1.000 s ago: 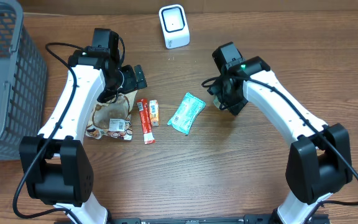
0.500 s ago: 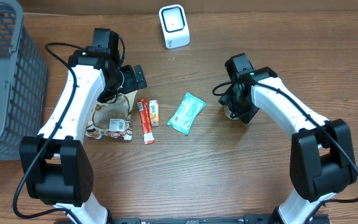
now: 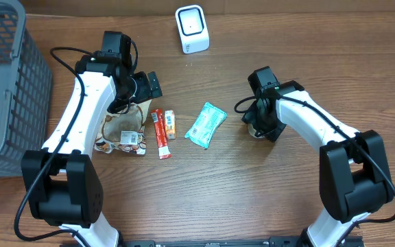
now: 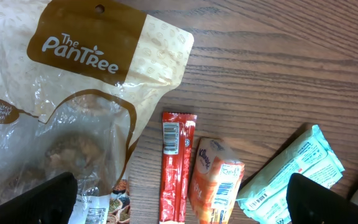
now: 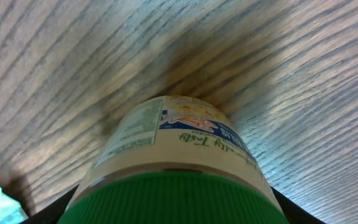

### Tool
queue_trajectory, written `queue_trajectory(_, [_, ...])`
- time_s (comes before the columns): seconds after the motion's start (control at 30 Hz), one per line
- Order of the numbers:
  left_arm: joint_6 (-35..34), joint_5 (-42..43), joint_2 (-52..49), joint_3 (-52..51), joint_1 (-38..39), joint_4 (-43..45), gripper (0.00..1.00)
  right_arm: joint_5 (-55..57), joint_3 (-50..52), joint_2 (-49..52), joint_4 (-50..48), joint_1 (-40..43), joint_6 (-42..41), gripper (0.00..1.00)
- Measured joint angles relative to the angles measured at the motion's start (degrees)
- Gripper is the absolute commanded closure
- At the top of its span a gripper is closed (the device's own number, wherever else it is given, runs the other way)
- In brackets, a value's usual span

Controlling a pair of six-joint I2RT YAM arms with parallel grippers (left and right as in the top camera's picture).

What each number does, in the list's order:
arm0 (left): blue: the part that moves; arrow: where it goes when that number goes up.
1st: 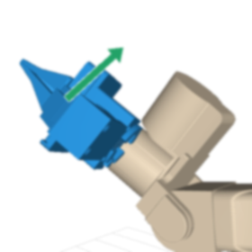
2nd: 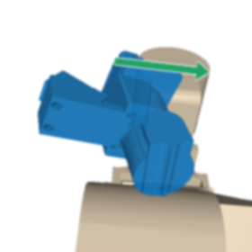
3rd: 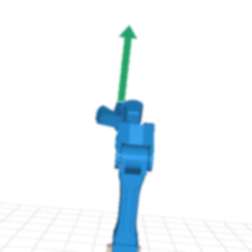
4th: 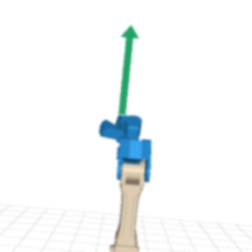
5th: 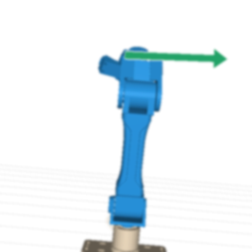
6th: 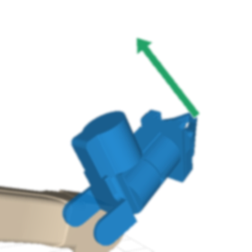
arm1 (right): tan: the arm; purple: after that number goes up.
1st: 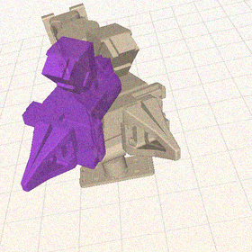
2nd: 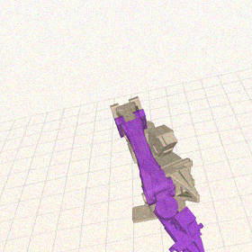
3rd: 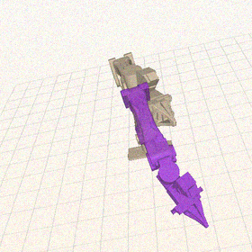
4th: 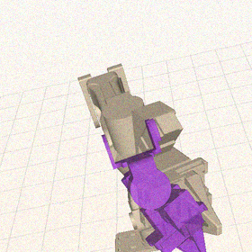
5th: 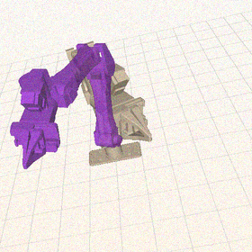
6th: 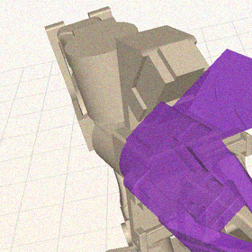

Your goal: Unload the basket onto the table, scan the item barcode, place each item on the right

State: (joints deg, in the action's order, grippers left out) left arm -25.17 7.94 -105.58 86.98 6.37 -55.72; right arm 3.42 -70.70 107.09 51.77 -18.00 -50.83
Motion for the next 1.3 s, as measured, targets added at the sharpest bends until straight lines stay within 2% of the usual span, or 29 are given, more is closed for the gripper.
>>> queue_trajectory(0.17, [0.02, 0.0, 0.0, 0.0, 0.0, 0.0, 0.01, 0.0, 0.0, 0.0, 0.11, 0.0, 1.2, 0.21])
queue_trajectory(0.23, [0.02, -0.02, 0.0, 0.0, 0.0, 0.0, 0.01, 0.0, 0.0, 0.0, 0.31, 0.0, 1.44, 0.13])
queue_trajectory(0.4, [0.02, 0.0, 0.0, 0.0, 0.0, 0.0, 0.01, 0.02, 0.0, 0.0, 0.68, 0.0, 2.54, 0.0])
queue_trajectory(0.53, [0.02, -0.02, 0.0, 0.0, 0.0, 0.0, 0.0, 0.04, -0.81, 0.0, 3.21, 0.0, 6.91, 0.0])
queue_trajectory(0.73, [0.02, 0.0, 0.0, 0.0, 0.0, 0.0, 0.0, 0.04, -7.39, 0.0, 10.08, 0.0, 16.2, 0.0])
queue_trajectory(1.3, [0.02, -0.02, 0.0, 0.0, 0.0, 0.0, 0.0, 0.0, -9.03, -0.04, 10.82, 0.0, 27.1, 0.01])
